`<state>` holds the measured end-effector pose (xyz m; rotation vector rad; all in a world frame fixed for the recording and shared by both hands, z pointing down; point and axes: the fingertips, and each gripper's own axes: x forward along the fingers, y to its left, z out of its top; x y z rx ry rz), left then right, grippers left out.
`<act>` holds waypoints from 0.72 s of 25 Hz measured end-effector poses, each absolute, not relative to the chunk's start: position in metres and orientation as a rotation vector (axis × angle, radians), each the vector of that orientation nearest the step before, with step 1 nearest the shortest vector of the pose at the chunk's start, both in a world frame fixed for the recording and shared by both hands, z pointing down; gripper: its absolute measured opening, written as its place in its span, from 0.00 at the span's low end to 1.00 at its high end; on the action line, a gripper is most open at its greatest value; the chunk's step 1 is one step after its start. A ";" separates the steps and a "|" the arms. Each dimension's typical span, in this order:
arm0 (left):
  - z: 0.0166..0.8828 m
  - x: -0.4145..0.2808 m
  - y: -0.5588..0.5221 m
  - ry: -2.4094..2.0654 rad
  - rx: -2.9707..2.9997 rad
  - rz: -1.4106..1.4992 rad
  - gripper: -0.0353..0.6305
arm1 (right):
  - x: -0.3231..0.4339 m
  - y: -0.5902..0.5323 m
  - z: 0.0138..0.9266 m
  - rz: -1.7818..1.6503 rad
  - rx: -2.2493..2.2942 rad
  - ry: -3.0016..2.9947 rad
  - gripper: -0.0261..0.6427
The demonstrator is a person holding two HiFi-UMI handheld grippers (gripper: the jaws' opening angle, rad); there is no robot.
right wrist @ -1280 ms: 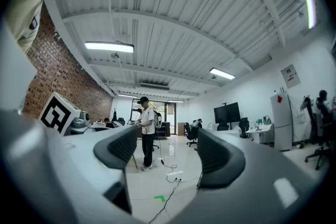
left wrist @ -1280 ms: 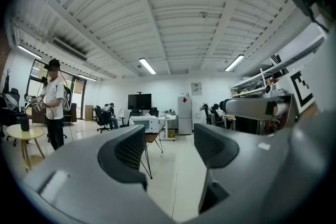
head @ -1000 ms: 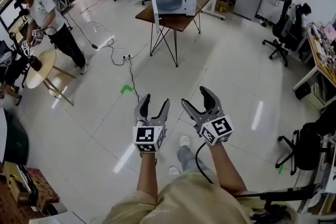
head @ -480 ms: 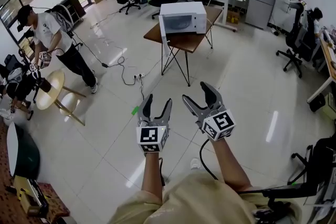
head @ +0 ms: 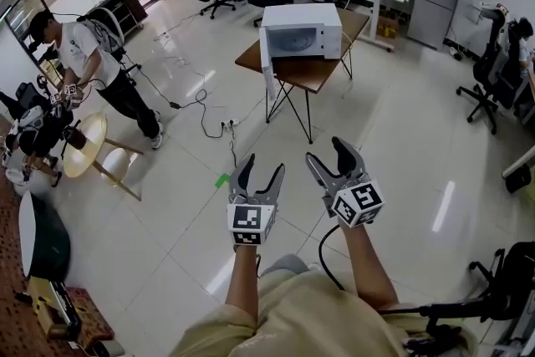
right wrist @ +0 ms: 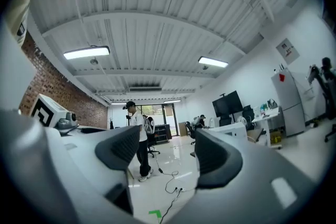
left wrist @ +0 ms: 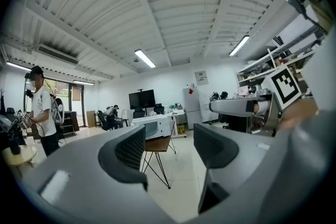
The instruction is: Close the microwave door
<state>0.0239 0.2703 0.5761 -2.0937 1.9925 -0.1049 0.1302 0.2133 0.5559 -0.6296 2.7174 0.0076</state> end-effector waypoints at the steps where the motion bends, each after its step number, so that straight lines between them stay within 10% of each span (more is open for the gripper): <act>1: 0.576 0.017 0.261 2.016 -2.104 -0.093 0.49 | 0.125 0.204 0.560 0.010 -0.638 2.742 0.52; 18: 0.558 -0.097 0.061 1.932 -2.190 -0.046 0.49 | -0.002 0.036 0.536 0.108 -0.697 2.785 0.52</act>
